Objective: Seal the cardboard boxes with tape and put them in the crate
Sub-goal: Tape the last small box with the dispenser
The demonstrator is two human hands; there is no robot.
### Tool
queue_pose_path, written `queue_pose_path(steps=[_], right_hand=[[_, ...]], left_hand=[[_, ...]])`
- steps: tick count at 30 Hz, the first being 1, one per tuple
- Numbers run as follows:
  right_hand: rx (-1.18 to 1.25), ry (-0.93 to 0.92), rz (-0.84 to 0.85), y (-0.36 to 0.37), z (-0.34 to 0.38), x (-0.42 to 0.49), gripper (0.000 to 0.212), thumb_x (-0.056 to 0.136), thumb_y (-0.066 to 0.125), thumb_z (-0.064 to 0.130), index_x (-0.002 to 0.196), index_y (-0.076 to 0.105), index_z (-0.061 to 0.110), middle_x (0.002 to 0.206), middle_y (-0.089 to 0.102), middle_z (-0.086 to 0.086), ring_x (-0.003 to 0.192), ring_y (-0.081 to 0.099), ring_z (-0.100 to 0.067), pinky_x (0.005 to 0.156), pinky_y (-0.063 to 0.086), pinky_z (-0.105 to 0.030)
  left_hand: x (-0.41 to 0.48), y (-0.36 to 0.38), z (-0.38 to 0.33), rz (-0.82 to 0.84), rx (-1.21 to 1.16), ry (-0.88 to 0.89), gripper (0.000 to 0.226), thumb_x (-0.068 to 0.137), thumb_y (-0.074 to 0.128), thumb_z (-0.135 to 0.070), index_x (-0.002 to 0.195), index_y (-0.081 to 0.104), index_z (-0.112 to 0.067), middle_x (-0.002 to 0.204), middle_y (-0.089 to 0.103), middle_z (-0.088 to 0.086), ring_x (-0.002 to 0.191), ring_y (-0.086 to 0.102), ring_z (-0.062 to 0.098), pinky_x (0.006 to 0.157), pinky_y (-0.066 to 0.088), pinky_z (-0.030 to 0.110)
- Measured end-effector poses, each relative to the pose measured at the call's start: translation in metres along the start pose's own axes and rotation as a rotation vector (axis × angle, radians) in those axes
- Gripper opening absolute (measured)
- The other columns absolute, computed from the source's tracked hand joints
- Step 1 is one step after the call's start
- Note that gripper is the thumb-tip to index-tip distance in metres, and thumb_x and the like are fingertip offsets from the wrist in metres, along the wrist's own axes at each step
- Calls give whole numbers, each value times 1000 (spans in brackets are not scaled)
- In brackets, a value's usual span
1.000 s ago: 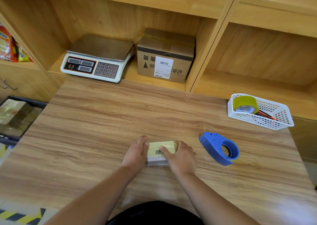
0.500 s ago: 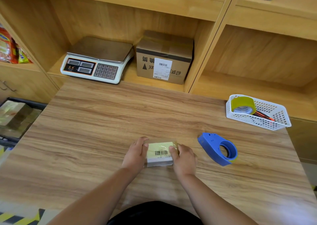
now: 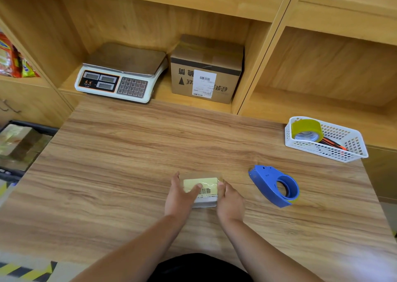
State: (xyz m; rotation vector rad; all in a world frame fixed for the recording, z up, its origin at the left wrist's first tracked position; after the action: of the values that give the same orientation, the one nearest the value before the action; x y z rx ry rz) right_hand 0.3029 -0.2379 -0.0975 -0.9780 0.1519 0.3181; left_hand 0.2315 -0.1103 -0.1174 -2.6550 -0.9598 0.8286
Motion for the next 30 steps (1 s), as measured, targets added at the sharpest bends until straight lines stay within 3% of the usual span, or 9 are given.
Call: queue_pose_path(steps=[3,7,13,18,20,22,25,28,30], right_hand=[[-6,13,7,3,2,-2,40,100,35,42,129,53,23,115,65,-2,116,53,-25,97,33,-35],[-66,-25,18,8,3,-5,58,90,47,57,132,48,18,123,58,0,122,46,-19,102,27,-32],[-140,-42,-22,5,-2,5,39,100,31,41,110,60,15,105,67,-1,106,54,-21,97,27,-26],[-156,-53,-38,2,0,5,38,102,31,35,120,60,18,116,65,-1,115,52,-21,99,23,-26],[-192,-38,-30,2,5,7,39,101,31,35,112,63,15,111,66,-2,114,53,-19,103,26,-30],[-179,2,-48,-1,9,9,39,101,32,34,93,63,14,95,66,-3,101,58,-21,101,32,-35],[-145,27,-71,-6,14,10,37,101,32,33,71,48,18,78,61,-3,82,55,-22,97,34,-36],[-167,15,-63,-8,14,9,39,102,30,34,80,58,16,86,64,-4,92,57,-25,94,32,-32],[-162,-25,-93,-10,19,7,40,101,31,33,94,65,13,92,67,-3,97,57,-24,96,29,-30]], left_hand=[[1,0,2,-8,-18,3,78,82,68,-41,145,24,-22,137,50,9,124,48,25,102,41,38],[1,2,1,-33,-32,46,59,94,53,-36,144,27,-18,142,44,9,130,42,24,99,35,30],[2,0,2,-72,57,71,49,101,35,-33,146,27,-17,136,50,10,116,51,27,89,40,32],[1,0,1,-86,23,61,48,102,30,-31,147,28,-16,134,51,9,111,50,21,87,36,29],[1,0,0,-84,14,59,48,102,30,-30,147,27,-16,136,50,9,112,48,18,89,36,28],[1,0,-1,-76,-6,50,49,102,29,-31,148,26,-15,140,46,10,123,46,24,99,38,35],[-1,1,-3,-68,-27,42,48,102,29,-31,147,27,-15,140,47,11,125,46,29,103,38,42],[-3,-2,-4,-78,-52,35,41,102,29,-29,141,35,-15,113,60,9,95,58,23,80,46,34],[-5,-5,-5,-96,-66,53,32,102,29,-25,128,41,-11,91,60,6,73,53,14,62,40,26]])
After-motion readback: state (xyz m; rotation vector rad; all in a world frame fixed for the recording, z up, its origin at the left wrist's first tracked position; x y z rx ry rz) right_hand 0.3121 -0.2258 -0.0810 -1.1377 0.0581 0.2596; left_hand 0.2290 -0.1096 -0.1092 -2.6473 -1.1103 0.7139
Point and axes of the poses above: each hand's wrist, its own x-axis towards the middle knuckle, its own y-axis out of the palm, z = x × y, the point moved 3 cm from there along x, towards the middle knuckle
